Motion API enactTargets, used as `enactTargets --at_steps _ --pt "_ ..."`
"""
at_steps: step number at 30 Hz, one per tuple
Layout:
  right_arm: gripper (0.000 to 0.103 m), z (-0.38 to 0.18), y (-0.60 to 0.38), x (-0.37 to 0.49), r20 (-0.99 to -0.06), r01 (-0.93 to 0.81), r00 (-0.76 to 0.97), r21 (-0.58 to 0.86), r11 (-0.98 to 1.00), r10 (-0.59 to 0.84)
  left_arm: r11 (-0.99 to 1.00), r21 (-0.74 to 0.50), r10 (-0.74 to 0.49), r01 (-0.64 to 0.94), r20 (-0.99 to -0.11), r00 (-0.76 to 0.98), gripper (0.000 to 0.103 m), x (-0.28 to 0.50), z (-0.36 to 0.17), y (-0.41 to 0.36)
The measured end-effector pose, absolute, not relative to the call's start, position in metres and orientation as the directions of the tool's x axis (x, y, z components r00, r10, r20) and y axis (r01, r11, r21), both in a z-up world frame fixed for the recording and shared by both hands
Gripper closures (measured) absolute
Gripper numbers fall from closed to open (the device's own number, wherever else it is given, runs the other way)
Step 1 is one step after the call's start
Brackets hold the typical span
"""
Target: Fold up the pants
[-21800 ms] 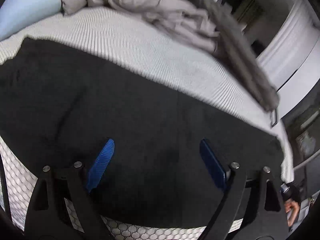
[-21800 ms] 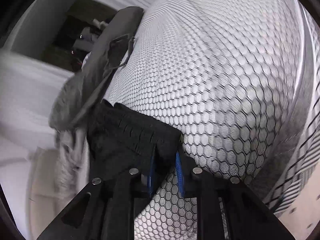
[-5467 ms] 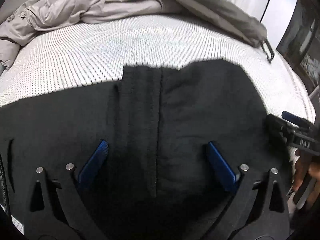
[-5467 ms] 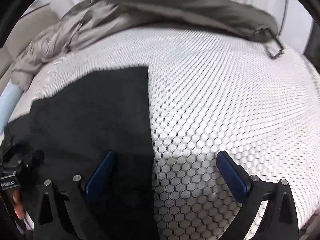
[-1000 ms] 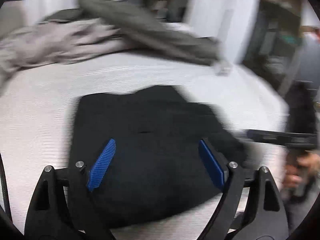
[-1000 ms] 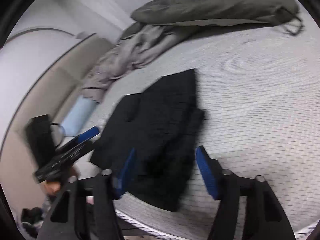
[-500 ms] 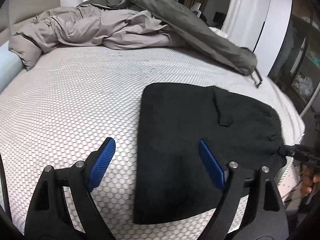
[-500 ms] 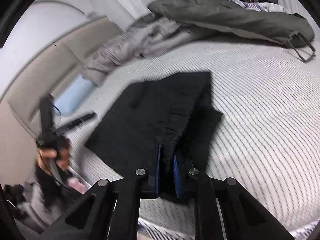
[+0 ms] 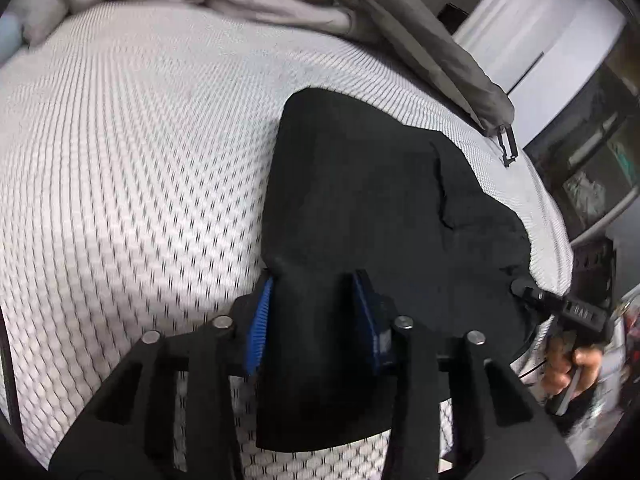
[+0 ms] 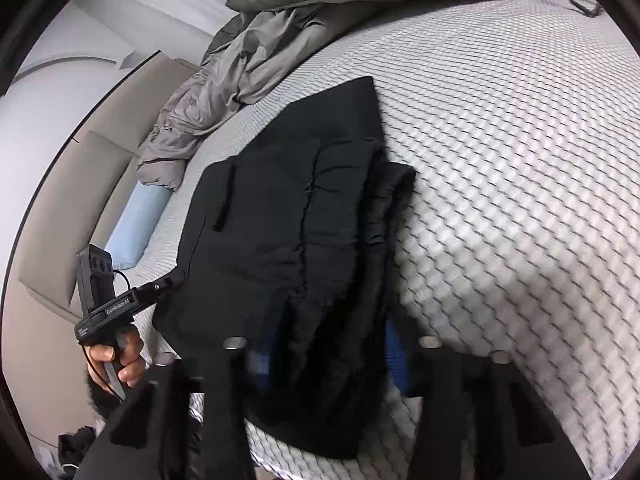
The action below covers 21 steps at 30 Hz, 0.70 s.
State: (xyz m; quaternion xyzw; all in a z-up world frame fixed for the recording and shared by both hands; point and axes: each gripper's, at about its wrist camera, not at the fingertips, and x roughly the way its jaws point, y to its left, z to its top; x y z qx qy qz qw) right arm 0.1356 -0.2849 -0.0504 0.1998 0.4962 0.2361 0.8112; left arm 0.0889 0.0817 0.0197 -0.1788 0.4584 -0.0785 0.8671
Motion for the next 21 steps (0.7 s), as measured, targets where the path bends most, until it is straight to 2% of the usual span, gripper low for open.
enactTargets --at_steps 3,7,10,12,13,14,21 --pt "0.073 -0.047 -0.279 0.154 -0.695 -0.184 0.451 0.542 0.820 0.560 0.926 -0.372 -0.270 -0.060 -0.766 0.583 0.071 0.106 0.020 0.082" --pt "0.073 -0.053 -0.271 0.192 -0.713 -0.159 0.490 0.492 0.856 0.501 0.937 -0.334 -0.217 -0.098 -0.781 0.586 0.068 0.127 0.016 0.086" --pt "0.061 -0.048 -0.267 0.196 -0.766 -0.135 0.463 0.437 0.889 0.446 0.955 -0.279 -0.165 -0.103 -0.785 0.597 0.064 0.119 0.022 0.083" --pt "0.046 -0.035 -0.274 0.187 -0.761 -0.127 0.482 0.429 0.894 0.434 0.973 -0.218 -0.121 -0.082 -0.774 0.621 0.051 0.112 0.031 0.078" --pt "0.044 -0.030 -0.279 0.183 -0.756 -0.122 0.498 0.425 0.897 0.426 0.980 -0.183 -0.093 -0.077 -0.766 0.636 0.047 0.105 0.034 0.072" --pt "0.043 -0.024 -0.285 0.176 -0.741 -0.126 0.518 0.428 0.895 0.427 0.986 -0.148 -0.063 -0.076 -0.755 0.653 0.042 0.095 0.036 0.067" --pt "0.048 0.003 -0.293 0.146 -0.644 -0.235 0.574 0.463 0.855 0.506 0.995 -0.099 -0.064 -0.018 -0.758 0.649 0.042 0.086 0.035 0.043"
